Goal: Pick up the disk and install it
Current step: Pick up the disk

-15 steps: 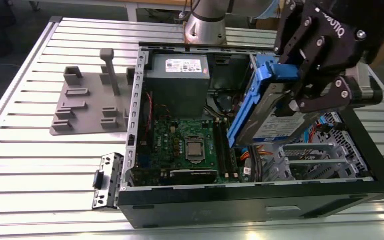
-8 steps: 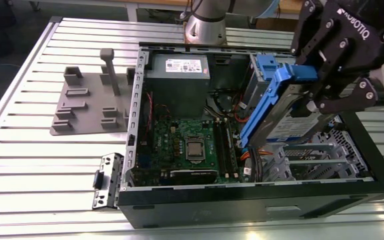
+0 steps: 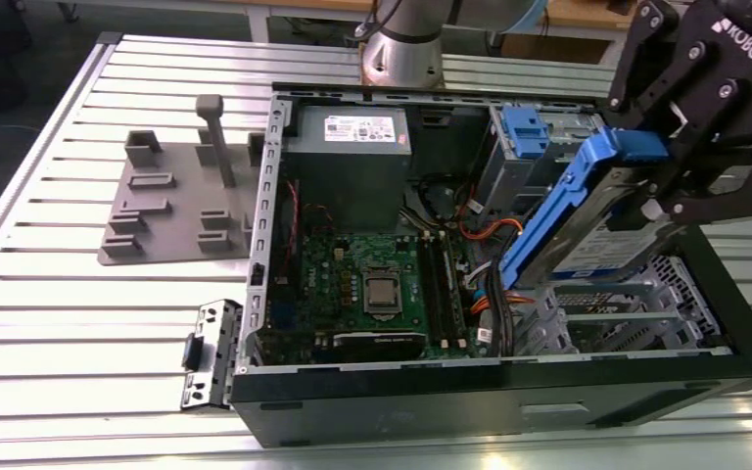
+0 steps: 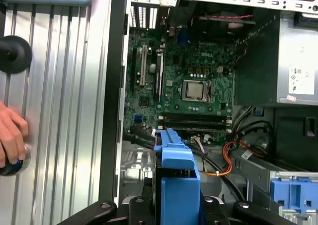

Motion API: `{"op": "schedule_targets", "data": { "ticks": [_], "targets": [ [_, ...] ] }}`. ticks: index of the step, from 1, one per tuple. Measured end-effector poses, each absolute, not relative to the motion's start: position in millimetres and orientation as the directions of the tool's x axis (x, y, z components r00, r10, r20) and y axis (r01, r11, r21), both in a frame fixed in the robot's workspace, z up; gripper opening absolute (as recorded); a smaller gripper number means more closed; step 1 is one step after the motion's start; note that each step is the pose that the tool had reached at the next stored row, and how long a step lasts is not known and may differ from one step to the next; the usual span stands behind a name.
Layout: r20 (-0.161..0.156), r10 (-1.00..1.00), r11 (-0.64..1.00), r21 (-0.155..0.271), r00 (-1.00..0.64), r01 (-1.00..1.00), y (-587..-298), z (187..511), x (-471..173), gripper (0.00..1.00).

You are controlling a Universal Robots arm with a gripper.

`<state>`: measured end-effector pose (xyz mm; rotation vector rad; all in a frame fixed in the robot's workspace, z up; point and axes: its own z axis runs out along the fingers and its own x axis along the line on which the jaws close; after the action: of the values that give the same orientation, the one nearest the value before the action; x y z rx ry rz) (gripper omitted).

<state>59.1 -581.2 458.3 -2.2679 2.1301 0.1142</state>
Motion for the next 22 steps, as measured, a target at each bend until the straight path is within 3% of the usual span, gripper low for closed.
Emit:
{"op": "schedule_targets", "data": {
  "ticks": [22],
  "targets": [
    [-0.073, -0.996, -0.063, 0.035, 0.060, -0.997, -583, 458, 130, 0.36]
  ]
}}
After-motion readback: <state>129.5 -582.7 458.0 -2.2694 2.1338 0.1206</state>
